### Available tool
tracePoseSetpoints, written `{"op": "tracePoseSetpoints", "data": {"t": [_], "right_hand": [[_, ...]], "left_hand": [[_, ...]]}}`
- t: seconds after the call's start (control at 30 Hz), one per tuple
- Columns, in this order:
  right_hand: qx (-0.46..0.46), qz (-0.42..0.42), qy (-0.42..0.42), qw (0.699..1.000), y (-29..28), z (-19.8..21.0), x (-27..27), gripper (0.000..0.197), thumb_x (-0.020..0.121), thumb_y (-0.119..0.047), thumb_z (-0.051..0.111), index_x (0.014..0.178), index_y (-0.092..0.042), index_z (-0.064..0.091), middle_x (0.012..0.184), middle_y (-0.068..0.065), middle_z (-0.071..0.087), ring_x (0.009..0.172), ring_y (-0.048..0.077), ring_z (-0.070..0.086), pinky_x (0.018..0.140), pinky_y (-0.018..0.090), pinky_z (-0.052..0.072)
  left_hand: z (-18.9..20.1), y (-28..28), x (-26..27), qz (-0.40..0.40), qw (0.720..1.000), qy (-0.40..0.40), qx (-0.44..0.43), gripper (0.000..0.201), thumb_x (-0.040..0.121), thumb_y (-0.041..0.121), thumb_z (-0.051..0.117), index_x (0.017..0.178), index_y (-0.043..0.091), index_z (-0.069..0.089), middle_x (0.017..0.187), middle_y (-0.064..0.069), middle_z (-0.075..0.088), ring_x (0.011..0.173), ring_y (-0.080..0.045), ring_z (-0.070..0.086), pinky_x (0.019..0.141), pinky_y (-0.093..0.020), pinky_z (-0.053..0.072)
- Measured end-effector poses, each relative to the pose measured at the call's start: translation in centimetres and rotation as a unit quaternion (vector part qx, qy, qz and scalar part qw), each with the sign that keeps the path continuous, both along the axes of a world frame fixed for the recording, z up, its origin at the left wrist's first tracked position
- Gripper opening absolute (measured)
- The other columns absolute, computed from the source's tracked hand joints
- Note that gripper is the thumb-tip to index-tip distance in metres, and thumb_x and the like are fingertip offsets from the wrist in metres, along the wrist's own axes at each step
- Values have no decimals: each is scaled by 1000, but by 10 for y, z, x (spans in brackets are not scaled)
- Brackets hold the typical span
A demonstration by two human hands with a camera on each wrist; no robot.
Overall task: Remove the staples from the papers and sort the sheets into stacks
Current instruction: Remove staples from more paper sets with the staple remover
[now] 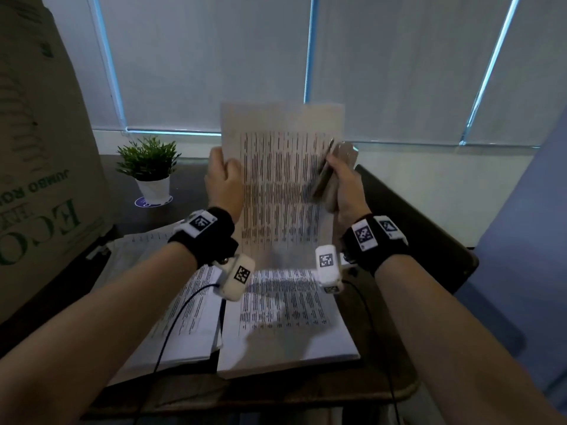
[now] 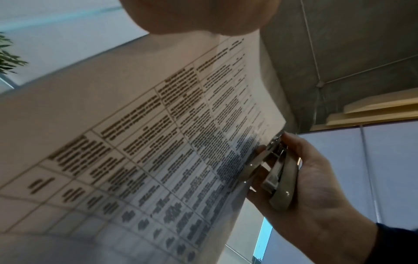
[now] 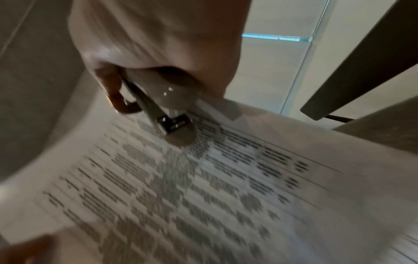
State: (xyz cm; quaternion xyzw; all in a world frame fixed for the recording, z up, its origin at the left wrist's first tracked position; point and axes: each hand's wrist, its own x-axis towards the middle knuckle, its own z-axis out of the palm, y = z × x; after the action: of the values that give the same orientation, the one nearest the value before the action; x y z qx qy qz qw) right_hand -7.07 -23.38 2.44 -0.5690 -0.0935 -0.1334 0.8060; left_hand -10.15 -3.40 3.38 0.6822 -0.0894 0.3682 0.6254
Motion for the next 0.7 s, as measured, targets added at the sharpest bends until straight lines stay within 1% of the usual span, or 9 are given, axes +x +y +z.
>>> {"op": "tracePoseSetpoints", "data": {"t": [0.1, 0.17, 0.23, 0.3, 0.37, 0.4, 0.47, 0.6, 0.7], "right_hand": [[5, -51, -46, 998, 7, -6, -11, 17, 93, -30, 63, 87, -15, 68, 82, 2, 72, 78, 20, 69, 75, 35, 58], [14, -64, 4, 998, 10, -37, -12, 26, 89, -35, 67, 100, -12, 67, 95, 6, 73, 88, 24, 70, 83, 40, 58], [-41, -103, 77, 991, 10, -65, -13, 36, 85, -41, 71, 104, -12, 64, 103, 12, 71, 90, 25, 70, 83, 39, 57], [-87, -185, 67, 977, 7, -68, -15, 45, 79, -45, 75, 104, -10, 60, 108, 16, 67, 86, 20, 67, 75, 28, 56], [-110, -305, -35, 945, 0, -43, -20, 47, 76, -41, 78, 103, -7, 58, 112, 10, 57, 91, 18, 59, 74, 7, 44], [-129, -360, -83, 920, -3, -25, -23, 45, 78, -40, 76, 103, -6, 61, 110, 6, 52, 94, 18, 53, 77, 3, 37], [-125, -395, -162, 896, -11, 16, -27, 45, 79, -46, 70, 101, -8, 60, 105, 6, 51, 92, 17, 49, 80, 10, 37], [-12, -300, -201, 933, -15, 103, -30, 41, 87, -37, 71, 111, -6, 61, 100, 13, 66, 79, 18, 62, 68, 23, 53], [-12, -271, -198, 942, -11, 130, -29, 38, 87, -40, 68, 106, -6, 67, 91, 13, 70, 74, 20, 66, 68, 35, 58]], "left_hand": [[-1, -5, -2, 12, 1000, -26, 0, 20, 97, 7, 33, 85, 21, 43, 79, 1, 54, 64, -10, 50, 55, -22, 45], [-23, -7, 0, 28, 999, 12, 25, 12, 96, 7, 34, 90, 10, 44, 78, -1, 53, 63, -11, 48, 58, -28, 43], [-43, -9, -2, 39, 996, 52, 57, 11, 99, 11, 36, 94, 7, 44, 78, 0, 53, 64, -11, 47, 61, -27, 41], [-40, -11, -3, 48, 995, 59, 65, 13, 100, 13, 38, 90, 7, 44, 74, 3, 51, 63, -10, 46, 58, -21, 41], [-21, -12, -3, 64, 993, 54, 83, 18, 99, 13, 39, 84, 8, 46, 72, 4, 51, 61, -8, 48, 52, -14, 43], [-11, -12, -1, 62, 991, 50, 109, 19, 99, 14, 39, 83, 7, 48, 74, 1, 54, 63, -12, 53, 55, -15, 49], [5, -15, 1, 43, 984, 38, 167, 20, 99, 16, 40, 90, 5, 55, 81, -6, 61, 72, -22, 61, 66, -30, 55], [18, -33, -8, 2, 974, 20, 225, 22, 99, 16, 42, 103, 5, 61, 89, -9, 66, 82, -23, 62, 74, -34, 53], [19, -47, -15, -13, 968, 26, 249, 24, 99, 18, 42, 97, 3, 61, 88, -12, 66, 81, -26, 63, 74, -35, 52]]}}
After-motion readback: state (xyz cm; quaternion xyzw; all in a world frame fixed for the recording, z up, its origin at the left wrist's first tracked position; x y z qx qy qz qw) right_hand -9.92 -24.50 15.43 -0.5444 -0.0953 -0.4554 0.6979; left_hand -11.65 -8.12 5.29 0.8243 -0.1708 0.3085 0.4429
